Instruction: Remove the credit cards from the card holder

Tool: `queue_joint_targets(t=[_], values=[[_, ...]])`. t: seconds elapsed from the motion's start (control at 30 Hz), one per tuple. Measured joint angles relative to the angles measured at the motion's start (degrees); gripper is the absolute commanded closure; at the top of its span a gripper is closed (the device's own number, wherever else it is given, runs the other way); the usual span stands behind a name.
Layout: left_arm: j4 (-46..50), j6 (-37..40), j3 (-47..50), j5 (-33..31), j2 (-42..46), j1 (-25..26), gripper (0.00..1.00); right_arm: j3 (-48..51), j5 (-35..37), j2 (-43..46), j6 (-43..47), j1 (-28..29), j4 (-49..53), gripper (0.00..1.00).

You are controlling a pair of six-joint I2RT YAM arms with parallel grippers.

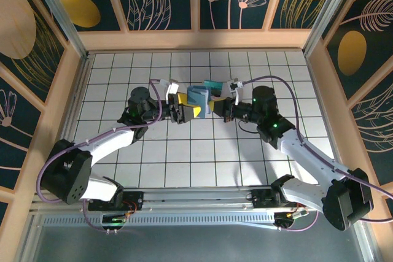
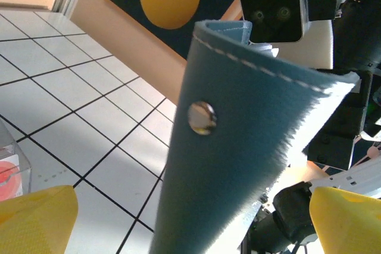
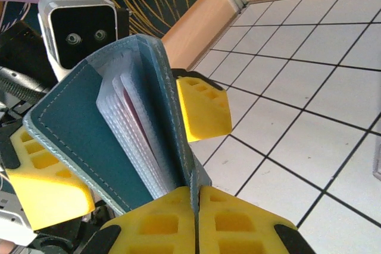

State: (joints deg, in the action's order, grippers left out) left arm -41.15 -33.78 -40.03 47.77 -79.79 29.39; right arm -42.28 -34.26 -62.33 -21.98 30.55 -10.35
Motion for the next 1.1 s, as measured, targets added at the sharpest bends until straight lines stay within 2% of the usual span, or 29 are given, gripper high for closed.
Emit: queue_joint_targets(t=[0.5, 0.73, 0.93, 1.1], values=[[-0.2, -1.2, -0.2, -5.9, -2.2, 1.9, 0.01, -6.9, 7.6, -4.9, -0.9, 3.2, 8.1, 1.0], [-0.2, -1.2, -1.3, -7.2, -3.7, 2.9, 0.01, -7.2, 8.9, -5.2, -0.9, 3.7, 8.7, 1.0], [1.2, -1.0, -1.4, -10.9, -3.6, 2.9, 0.01, -7.2, 9.3, -5.2, -0.9, 3.7, 9.4, 1.0], [3.3, -0.8, -1.5, -13.6, -3.3, 2.9, 0.07, -7.2, 9.4, -5.2, -0.9, 3.8, 9.4, 1.0]])
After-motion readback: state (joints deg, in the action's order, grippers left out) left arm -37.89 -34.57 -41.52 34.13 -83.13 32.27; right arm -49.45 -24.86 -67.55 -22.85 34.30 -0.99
